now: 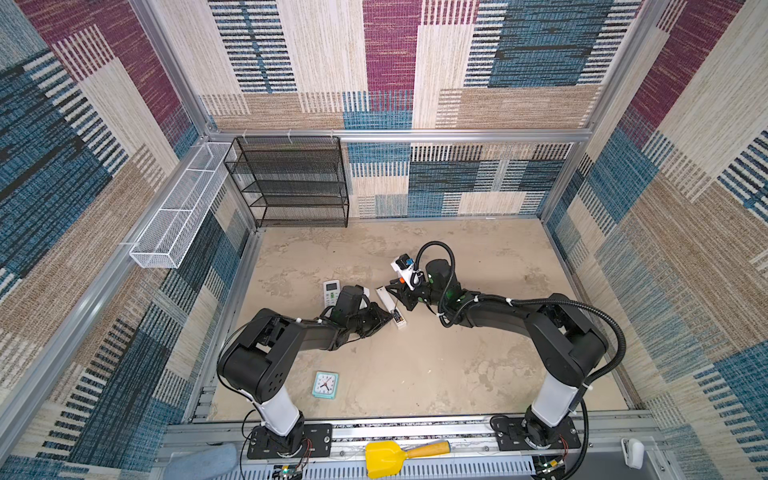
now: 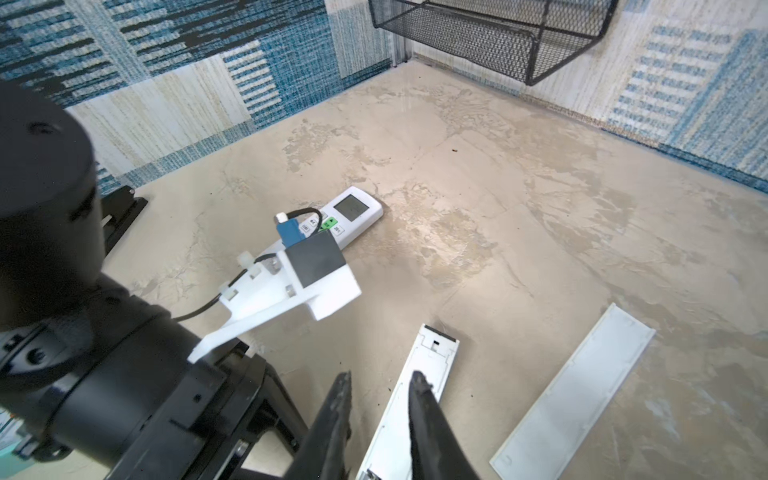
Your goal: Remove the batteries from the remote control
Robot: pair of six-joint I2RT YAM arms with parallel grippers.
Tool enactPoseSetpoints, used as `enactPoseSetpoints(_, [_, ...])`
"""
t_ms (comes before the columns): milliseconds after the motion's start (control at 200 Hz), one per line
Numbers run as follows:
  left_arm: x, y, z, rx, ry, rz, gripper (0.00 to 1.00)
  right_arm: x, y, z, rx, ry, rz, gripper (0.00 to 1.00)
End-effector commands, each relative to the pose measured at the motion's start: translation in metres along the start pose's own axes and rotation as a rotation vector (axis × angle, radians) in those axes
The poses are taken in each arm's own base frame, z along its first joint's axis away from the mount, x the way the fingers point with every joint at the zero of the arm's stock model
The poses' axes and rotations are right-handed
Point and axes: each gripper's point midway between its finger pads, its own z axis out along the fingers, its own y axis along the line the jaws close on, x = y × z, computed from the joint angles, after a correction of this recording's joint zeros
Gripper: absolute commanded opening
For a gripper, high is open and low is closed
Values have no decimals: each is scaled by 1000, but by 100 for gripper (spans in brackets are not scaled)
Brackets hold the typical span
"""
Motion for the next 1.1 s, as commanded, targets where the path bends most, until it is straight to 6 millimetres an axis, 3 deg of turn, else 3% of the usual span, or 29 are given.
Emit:
enactPoseSetpoints(0, [-2, -6, 1, 9, 3, 16, 18, -2, -13, 2, 73, 13, 84, 0])
enactPoseSetpoints(396, [-5, -4, 0, -21, 0, 28, 18, 8, -25, 1, 147, 57, 189, 0])
enactPoseSetpoints(786, [-3, 2, 4, -36, 3, 20, 18, 14, -20, 5, 127, 71, 212, 0])
enactPoseSetpoints(1092, [-1, 5, 4, -42, 8, 13, 18, 1, -24, 0, 175, 55, 203, 0])
